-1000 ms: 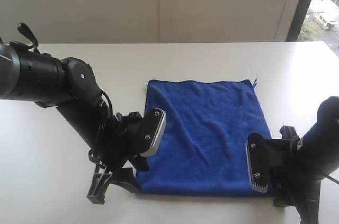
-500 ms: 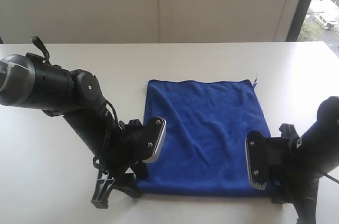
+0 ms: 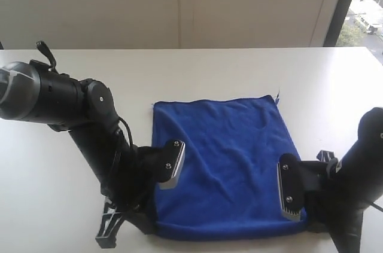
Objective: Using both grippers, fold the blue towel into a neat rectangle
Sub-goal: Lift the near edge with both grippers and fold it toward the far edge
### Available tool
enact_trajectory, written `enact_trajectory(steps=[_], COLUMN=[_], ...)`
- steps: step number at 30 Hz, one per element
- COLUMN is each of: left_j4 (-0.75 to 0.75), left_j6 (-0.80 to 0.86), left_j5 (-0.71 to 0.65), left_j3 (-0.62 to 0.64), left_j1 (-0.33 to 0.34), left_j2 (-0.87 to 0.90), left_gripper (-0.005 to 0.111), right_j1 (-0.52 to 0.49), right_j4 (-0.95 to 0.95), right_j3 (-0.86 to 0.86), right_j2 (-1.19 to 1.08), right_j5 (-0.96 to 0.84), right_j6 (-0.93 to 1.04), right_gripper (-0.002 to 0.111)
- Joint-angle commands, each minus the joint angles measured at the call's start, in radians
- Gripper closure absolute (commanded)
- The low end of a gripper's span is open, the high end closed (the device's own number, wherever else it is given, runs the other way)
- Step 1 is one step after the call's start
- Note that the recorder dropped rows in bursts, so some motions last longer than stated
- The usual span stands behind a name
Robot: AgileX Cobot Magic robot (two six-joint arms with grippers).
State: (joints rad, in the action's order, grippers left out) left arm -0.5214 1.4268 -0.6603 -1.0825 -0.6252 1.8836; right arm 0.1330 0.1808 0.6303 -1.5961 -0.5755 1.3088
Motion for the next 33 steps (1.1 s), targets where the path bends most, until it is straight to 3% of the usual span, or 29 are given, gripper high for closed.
enact_trajectory(steps=[1,13,20,23,29,33], left_j4=[0.086,0.126,0.157,0.216,0.446,0.482], left_j6=[-0.141,-0.408,-0.492,-0.534,-0.699,-0.717], left_j5=[-0.163,-0.441,-0.463,-0.42,-0.206,-0.133], left_j3=[0.005,0.006,0.006,0.006,0.004,0.004], left_j1=[-0.006,-0.006,-0.006,-0.006,-0.006,-0.006], left_j2=[-0.033,-0.215,-0.292,-0.32,-0.401,-0.443], left_gripper=[0.107,0.107,0.107,0.107,0.107,0.107], right_j1=[0.062,0.187,0.218,0.218,0.218,0.218], right_j4=[0.004,-0.026,-0.068,-0.163,-0.503,-0.511], right_j3=[-0.002,-0.002,-0.002,-0.002,0.034,0.078], right_j2=[0.043,0.227,0.314,0.352,0.432,0.45], right_j5=[-0.091,-0.367,-0.384,-0.319,-0.18,-0.171], right_j6=[-0.007,-0.259,-0.391,-0.494,-0.846,-0.864], right_gripper=[0.108,0.108,0.108,0.108,0.108,0.108])
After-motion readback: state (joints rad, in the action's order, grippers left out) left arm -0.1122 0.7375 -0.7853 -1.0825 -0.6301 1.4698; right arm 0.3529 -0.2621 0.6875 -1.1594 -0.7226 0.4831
